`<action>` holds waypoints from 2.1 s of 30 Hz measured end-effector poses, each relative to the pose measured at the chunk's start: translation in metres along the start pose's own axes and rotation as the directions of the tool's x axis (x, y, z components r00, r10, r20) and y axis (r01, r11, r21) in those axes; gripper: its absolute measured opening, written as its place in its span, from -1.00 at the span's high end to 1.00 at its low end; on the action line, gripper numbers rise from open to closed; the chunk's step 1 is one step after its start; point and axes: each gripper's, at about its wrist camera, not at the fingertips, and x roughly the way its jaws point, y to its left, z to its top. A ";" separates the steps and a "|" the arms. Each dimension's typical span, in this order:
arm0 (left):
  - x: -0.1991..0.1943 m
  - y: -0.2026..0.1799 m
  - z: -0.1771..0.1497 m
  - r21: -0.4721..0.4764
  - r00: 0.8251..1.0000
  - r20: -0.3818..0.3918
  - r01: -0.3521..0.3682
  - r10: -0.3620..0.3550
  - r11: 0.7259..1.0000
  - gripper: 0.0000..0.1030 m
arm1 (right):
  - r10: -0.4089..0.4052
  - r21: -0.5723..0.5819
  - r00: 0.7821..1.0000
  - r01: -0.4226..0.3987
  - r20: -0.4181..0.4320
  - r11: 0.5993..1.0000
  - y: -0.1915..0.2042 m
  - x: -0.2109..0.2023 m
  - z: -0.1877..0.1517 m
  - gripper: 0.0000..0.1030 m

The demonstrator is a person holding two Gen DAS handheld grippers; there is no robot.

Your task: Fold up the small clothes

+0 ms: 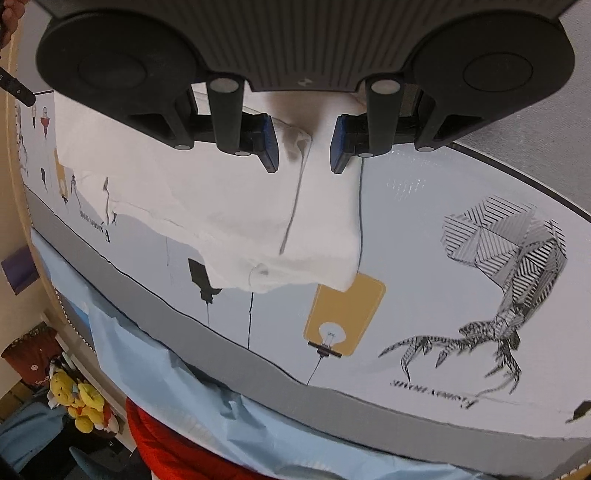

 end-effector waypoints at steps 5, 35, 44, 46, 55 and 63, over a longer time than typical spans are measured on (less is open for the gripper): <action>0.012 -0.006 -0.005 0.016 1.000 -0.030 0.009 -0.008 1.000 0.34 | 0.028 -0.035 0.998 -0.029 -0.048 0.999 0.000 0.009 -0.003 0.24; -0.008 -0.032 -0.011 0.186 0.995 -0.095 -0.010 0.028 0.982 0.88 | -0.116 -0.167 0.985 0.093 -0.130 0.982 0.006 0.025 -0.013 0.94; -0.022 -0.045 -0.014 0.266 0.998 -0.024 -0.051 0.060 0.963 0.86 | -0.159 -0.110 0.966 0.139 -0.202 0.984 -0.012 0.009 -0.011 0.92; -0.021 -0.051 -0.014 0.269 0.999 -0.023 -0.019 0.026 0.963 0.87 | -0.060 -0.072 0.994 0.053 -0.090 0.996 -0.008 -0.006 -0.003 0.92; 0.022 -0.056 -0.038 0.345 0.982 -0.104 -0.115 0.159 0.932 0.86 | -0.124 -0.167 0.971 0.090 -0.204 0.982 0.006 0.064 -0.033 0.86; 0.026 -0.045 -0.040 0.349 0.979 -0.089 -0.143 0.185 0.926 0.63 | -0.159 -0.107 0.971 0.141 -0.177 0.984 -0.004 0.065 -0.033 0.42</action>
